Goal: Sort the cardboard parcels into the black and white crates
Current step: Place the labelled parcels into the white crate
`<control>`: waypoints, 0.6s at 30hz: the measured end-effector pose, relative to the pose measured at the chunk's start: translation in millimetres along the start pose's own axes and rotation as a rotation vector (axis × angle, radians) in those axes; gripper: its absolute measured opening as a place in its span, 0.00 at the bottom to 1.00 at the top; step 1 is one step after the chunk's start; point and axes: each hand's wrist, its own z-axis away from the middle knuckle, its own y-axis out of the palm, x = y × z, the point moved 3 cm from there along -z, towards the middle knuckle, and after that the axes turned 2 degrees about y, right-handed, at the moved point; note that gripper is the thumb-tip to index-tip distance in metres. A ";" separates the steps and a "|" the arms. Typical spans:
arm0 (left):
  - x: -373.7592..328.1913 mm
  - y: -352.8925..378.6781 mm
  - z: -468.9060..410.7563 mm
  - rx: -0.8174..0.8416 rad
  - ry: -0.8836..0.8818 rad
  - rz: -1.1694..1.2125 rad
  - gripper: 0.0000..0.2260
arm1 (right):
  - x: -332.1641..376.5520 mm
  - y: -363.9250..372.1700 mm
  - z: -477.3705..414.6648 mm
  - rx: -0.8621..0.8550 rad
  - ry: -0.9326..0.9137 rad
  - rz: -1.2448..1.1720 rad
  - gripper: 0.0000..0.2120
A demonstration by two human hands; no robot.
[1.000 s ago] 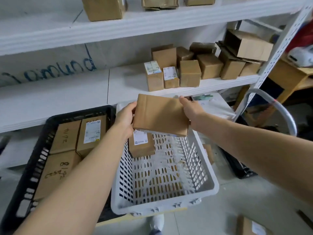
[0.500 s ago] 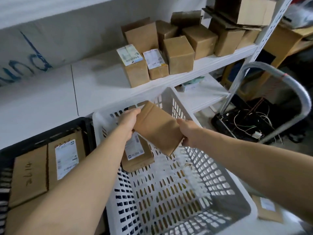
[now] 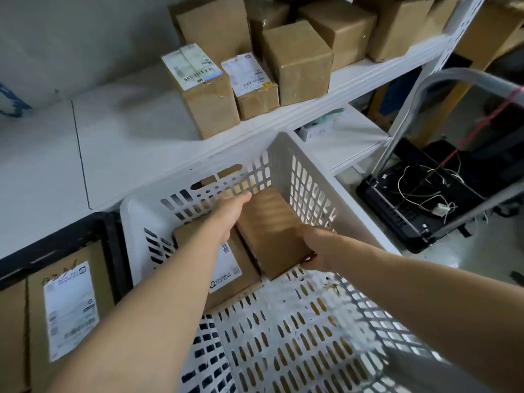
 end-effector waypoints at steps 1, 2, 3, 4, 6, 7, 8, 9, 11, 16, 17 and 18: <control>2.9 1.2 -3.9 0.011 -0.010 0.008 0.24 | 1.1 0.7 -3.4 -0.003 0.028 0.043 0.07; 5.5 2.5 -7.3 0.020 -0.018 0.019 0.23 | 1.6 -1.2 -9.8 -0.033 0.043 0.067 0.04; 7.5 4.0 -10.4 0.029 -0.021 0.034 0.23 | 2.2 -0.4 -10.7 -0.044 0.056 0.073 0.05; 8.6 5.0 -11.2 0.036 -0.017 0.057 0.22 | 2.9 0.5 -9.6 -0.045 0.074 0.066 0.10; 8.9 6.1 -11.6 0.035 -0.012 0.096 0.19 | 3.9 2.4 -8.9 -0.026 0.108 0.045 0.21; 8.3 6.5 -11.1 0.035 -0.013 0.103 0.18 | 5.9 3.8 -4.1 -0.004 0.104 0.052 0.25; 6.4 6.7 -9.8 0.037 -0.011 0.110 0.16 | 9.8 3.7 3.1 0.021 0.097 0.082 0.27; 2.6 7.3 -6.9 0.039 -0.005 0.119 0.13 | 15.6 3.8 12.3 0.032 0.066 0.159 0.27; -8.8 5.7 1.4 0.009 0.026 0.131 0.10 | 31.3 0.7 31.8 -0.012 -0.006 0.295 0.22; -52.4 3.7 44.6 -0.108 0.148 0.135 0.15 | 77.9 -0.4 91.9 0.028 -0.281 0.425 0.10; -63.7 5.9 57.6 -0.117 0.179 0.141 0.13 | 85.1 -3.3 106.5 0.042 -0.308 0.394 0.10; -75.4 8.8 71.6 -0.117 0.210 0.152 0.10 | 92.1 -7.5 120.1 0.062 -0.339 0.383 0.11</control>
